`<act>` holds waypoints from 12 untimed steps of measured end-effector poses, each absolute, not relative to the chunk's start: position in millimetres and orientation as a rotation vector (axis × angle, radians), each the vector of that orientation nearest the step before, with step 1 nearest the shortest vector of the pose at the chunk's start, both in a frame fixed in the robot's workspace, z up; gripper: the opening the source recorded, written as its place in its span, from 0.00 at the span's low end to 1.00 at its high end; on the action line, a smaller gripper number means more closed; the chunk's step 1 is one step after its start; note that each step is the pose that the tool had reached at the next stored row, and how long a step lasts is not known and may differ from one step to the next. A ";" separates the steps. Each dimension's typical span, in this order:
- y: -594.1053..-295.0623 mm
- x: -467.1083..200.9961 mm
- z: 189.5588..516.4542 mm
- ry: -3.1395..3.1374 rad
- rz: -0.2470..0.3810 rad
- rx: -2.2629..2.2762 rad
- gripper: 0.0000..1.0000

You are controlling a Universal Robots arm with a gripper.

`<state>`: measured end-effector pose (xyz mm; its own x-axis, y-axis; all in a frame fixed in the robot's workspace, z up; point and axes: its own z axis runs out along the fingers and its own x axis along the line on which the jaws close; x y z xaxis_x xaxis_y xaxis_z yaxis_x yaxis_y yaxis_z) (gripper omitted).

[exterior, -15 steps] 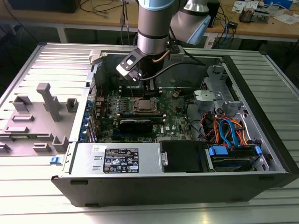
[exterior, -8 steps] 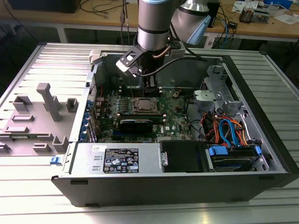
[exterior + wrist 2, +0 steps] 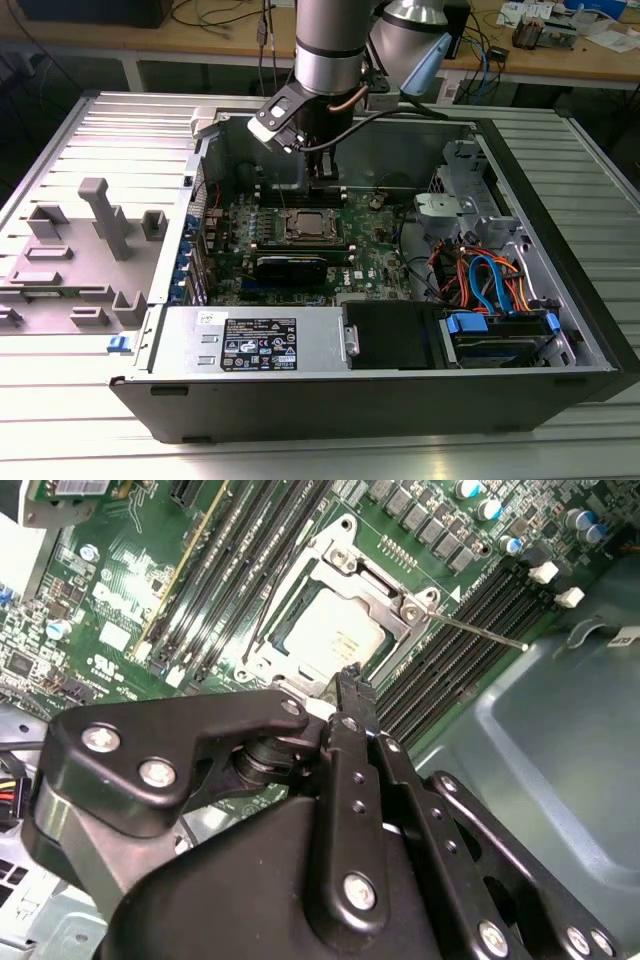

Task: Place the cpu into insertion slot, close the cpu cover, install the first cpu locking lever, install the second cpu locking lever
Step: 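Install the first cpu locking lever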

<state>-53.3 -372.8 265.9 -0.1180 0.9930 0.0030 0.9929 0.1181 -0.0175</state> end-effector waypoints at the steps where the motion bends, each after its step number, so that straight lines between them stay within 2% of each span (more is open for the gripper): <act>1: -372.8 -53.3 265.9 -2.339 0.017 -2.077 0.11; 12: -372.8 -53.3 265.9 -2.339 0.019 -2.078 0.11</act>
